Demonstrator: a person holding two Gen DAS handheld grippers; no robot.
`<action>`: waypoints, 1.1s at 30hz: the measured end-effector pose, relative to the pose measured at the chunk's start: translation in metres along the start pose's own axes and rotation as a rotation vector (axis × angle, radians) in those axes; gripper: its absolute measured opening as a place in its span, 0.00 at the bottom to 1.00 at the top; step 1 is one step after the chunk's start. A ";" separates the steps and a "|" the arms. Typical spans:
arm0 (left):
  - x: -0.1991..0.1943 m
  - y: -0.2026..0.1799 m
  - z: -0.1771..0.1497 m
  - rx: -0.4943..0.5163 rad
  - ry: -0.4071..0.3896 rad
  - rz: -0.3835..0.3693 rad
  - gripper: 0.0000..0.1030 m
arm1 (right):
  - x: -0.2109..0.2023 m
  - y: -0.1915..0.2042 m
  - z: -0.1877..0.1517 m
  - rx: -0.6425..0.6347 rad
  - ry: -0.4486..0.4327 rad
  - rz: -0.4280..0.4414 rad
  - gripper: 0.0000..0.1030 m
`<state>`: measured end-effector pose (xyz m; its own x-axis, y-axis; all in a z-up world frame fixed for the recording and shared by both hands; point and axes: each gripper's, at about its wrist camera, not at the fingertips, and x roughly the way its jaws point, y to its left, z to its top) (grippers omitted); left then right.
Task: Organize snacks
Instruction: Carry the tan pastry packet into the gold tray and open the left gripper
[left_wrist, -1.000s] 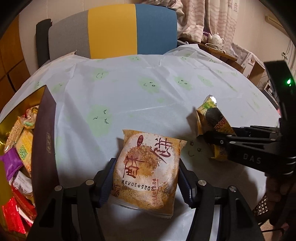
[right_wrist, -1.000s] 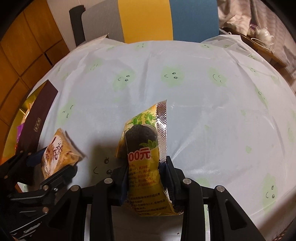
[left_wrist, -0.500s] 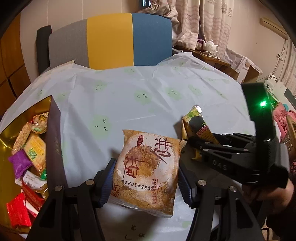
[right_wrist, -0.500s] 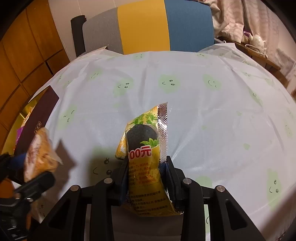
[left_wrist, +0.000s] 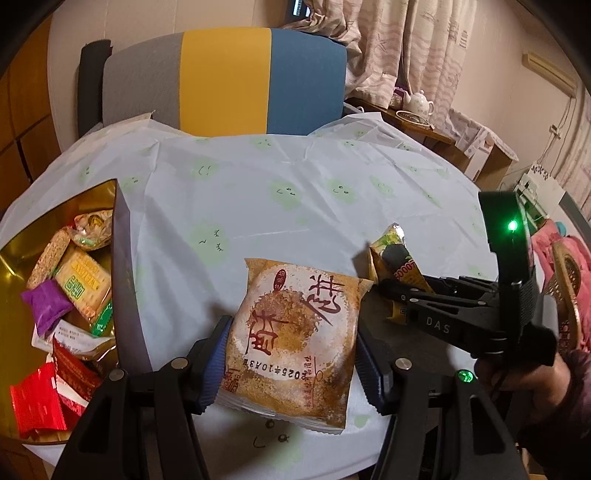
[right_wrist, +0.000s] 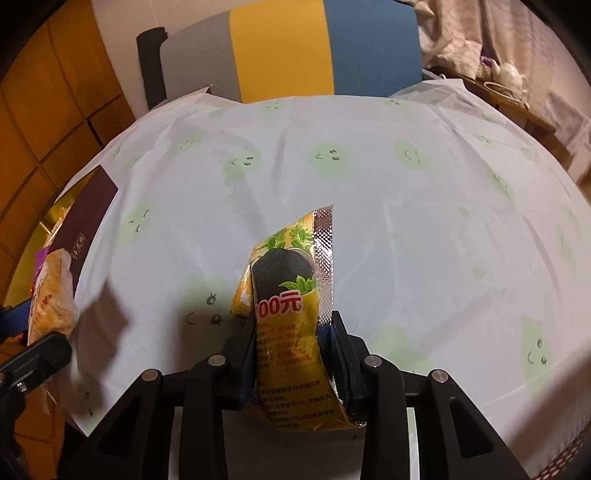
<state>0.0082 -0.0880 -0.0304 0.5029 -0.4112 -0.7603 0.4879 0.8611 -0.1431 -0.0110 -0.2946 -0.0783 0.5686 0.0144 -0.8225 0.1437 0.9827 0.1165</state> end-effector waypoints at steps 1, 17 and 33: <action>-0.001 0.003 0.000 -0.009 0.000 -0.008 0.61 | 0.000 0.000 0.000 0.000 -0.003 -0.002 0.34; -0.058 0.128 0.004 -0.374 -0.098 0.044 0.61 | 0.001 0.003 -0.006 -0.017 -0.037 -0.017 0.34; -0.045 0.268 -0.037 -0.886 -0.055 0.229 0.61 | -0.002 0.002 -0.008 -0.014 -0.043 -0.014 0.34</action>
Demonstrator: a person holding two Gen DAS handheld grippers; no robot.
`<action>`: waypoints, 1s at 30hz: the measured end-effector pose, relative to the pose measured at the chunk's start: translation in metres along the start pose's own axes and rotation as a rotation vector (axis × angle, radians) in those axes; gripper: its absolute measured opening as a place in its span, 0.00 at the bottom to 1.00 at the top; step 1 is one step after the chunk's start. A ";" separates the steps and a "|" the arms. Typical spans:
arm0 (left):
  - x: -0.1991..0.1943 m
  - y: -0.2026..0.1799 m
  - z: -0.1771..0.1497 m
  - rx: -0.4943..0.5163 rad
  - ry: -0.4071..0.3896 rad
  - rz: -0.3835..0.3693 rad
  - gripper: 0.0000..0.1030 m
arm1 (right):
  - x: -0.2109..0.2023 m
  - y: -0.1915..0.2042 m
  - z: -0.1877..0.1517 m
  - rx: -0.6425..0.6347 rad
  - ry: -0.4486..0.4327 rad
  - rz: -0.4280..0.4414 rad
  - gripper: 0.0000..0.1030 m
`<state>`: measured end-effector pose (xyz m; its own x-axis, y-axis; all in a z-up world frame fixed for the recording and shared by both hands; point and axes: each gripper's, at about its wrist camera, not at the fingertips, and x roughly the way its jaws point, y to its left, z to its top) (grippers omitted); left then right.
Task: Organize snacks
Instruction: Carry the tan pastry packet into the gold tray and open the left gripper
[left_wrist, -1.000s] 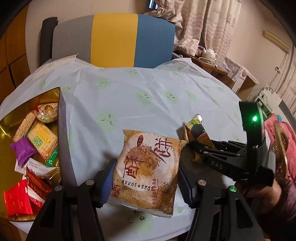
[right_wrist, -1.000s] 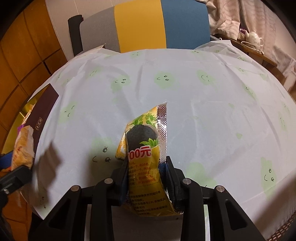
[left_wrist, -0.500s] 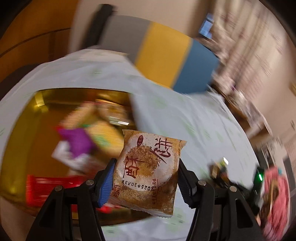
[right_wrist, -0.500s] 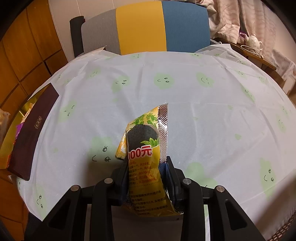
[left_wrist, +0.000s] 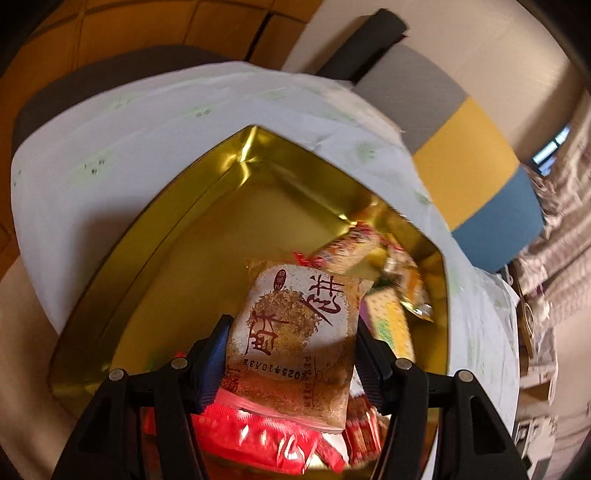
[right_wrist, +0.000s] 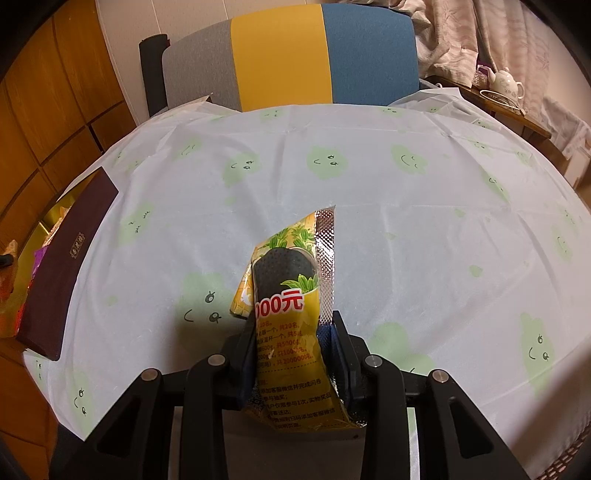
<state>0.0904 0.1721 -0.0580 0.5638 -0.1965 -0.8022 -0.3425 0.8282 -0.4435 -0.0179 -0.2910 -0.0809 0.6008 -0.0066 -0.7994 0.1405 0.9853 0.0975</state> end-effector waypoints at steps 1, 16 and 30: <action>0.007 0.001 0.002 -0.001 0.015 -0.008 0.61 | 0.000 0.000 0.000 -0.001 0.001 -0.001 0.34; 0.005 0.004 -0.004 0.035 -0.037 0.104 0.61 | 0.001 0.003 0.001 -0.012 0.003 -0.008 0.35; -0.011 -0.047 -0.044 0.325 -0.120 0.193 0.61 | 0.001 0.006 -0.001 -0.026 -0.006 -0.017 0.35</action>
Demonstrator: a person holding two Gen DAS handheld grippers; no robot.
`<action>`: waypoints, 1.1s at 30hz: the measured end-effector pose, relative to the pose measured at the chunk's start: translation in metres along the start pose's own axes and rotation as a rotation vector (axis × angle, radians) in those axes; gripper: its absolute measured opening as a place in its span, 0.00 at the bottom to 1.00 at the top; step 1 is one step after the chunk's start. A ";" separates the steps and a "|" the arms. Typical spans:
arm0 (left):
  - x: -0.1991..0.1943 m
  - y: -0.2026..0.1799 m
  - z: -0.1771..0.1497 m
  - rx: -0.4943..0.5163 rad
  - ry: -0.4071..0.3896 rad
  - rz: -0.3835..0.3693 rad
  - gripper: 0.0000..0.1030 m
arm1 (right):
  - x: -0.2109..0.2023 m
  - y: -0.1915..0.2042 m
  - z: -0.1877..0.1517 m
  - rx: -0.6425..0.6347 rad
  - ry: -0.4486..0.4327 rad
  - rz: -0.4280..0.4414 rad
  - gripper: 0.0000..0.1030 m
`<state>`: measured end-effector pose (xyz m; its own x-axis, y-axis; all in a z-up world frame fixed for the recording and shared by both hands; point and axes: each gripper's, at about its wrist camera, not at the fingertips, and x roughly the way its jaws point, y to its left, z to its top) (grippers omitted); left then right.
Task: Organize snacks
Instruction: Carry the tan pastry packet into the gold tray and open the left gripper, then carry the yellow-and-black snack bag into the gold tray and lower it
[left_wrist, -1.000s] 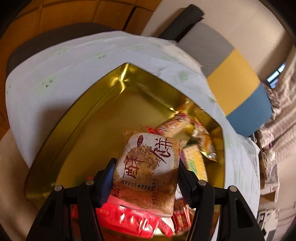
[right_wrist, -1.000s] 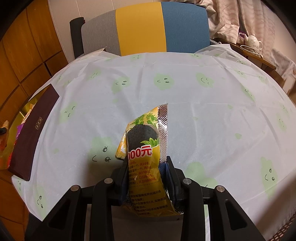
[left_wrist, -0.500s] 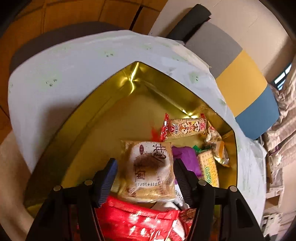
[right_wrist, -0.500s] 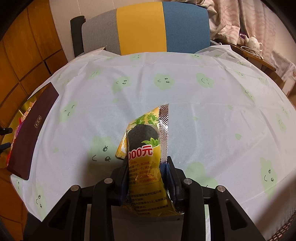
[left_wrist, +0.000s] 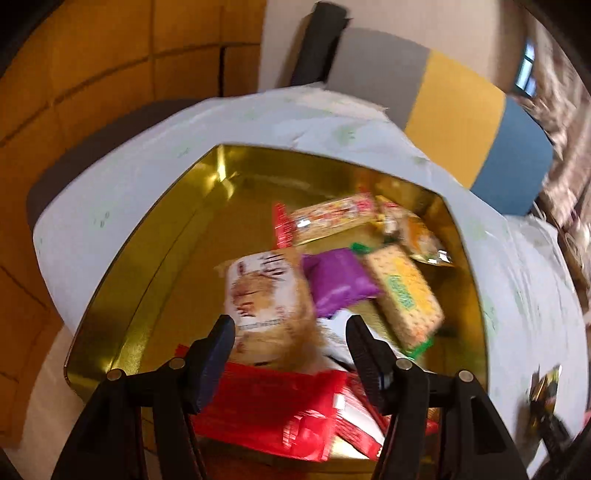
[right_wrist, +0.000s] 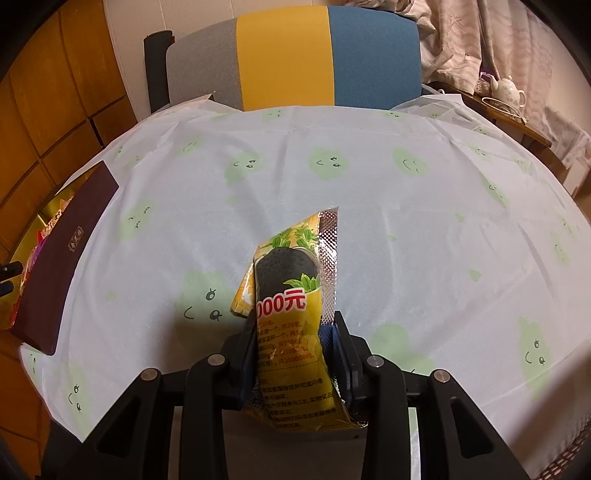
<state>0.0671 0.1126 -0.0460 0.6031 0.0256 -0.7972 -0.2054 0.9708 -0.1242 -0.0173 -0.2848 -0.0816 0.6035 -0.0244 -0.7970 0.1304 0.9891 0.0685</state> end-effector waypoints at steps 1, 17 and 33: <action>-0.006 -0.007 -0.002 0.032 -0.019 -0.007 0.61 | 0.000 0.000 0.000 0.000 0.000 -0.001 0.35; -0.034 -0.043 -0.022 0.168 -0.053 -0.101 0.61 | -0.004 0.008 0.001 -0.006 0.055 0.012 0.34; -0.029 -0.015 -0.026 0.107 -0.039 -0.130 0.61 | 0.004 0.054 0.010 -0.062 0.116 0.085 0.36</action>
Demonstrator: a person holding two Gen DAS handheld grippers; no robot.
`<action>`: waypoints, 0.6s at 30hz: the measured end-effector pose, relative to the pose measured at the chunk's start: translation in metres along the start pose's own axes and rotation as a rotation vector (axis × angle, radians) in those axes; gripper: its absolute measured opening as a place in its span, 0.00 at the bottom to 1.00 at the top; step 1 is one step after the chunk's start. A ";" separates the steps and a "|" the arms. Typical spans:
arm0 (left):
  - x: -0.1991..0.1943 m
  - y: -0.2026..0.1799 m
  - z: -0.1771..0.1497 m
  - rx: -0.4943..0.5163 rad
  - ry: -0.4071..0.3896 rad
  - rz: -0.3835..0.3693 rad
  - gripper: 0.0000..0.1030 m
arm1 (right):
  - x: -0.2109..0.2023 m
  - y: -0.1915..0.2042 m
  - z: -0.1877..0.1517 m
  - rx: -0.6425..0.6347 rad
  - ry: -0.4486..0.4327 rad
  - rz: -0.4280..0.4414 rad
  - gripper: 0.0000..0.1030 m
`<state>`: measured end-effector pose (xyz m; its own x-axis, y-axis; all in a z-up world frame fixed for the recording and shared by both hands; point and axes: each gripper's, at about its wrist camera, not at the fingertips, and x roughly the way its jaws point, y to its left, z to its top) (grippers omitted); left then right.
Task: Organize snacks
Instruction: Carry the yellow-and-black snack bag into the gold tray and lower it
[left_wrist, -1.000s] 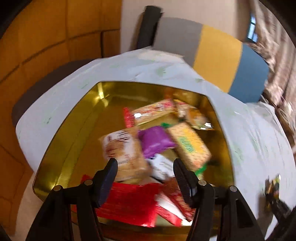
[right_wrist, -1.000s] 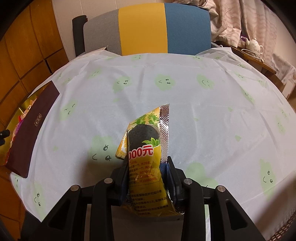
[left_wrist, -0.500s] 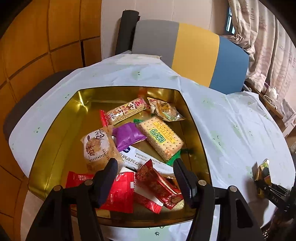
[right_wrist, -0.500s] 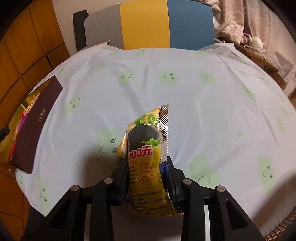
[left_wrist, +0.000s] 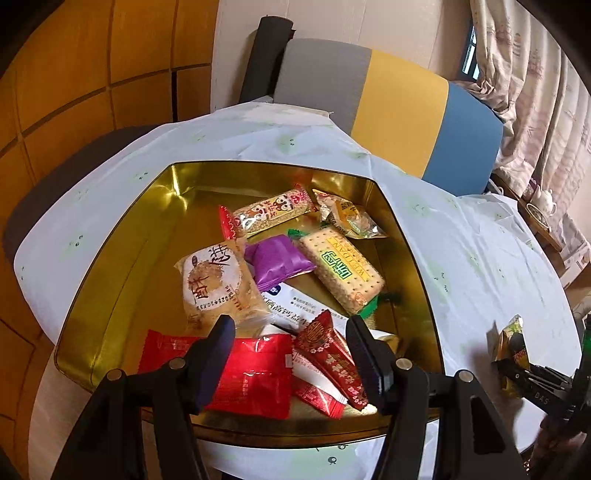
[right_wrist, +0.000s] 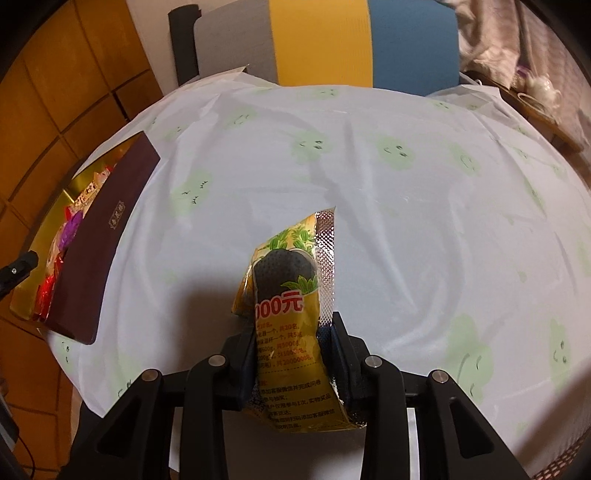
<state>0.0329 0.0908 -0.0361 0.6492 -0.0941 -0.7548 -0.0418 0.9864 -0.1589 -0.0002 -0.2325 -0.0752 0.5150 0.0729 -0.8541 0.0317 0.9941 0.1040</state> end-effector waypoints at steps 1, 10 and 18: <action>0.000 0.001 0.000 -0.003 0.003 -0.003 0.61 | 0.000 0.002 0.001 -0.005 0.003 0.003 0.37; -0.001 -0.006 -0.001 0.018 0.007 -0.028 0.61 | -0.014 -0.014 -0.001 0.010 0.010 0.061 0.61; -0.003 -0.016 -0.006 0.057 0.015 -0.042 0.61 | -0.020 -0.007 -0.006 -0.047 -0.001 0.018 0.31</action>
<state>0.0269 0.0750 -0.0349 0.6383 -0.1375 -0.7574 0.0293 0.9875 -0.1547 -0.0164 -0.2406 -0.0619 0.5162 0.0903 -0.8517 -0.0180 0.9954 0.0946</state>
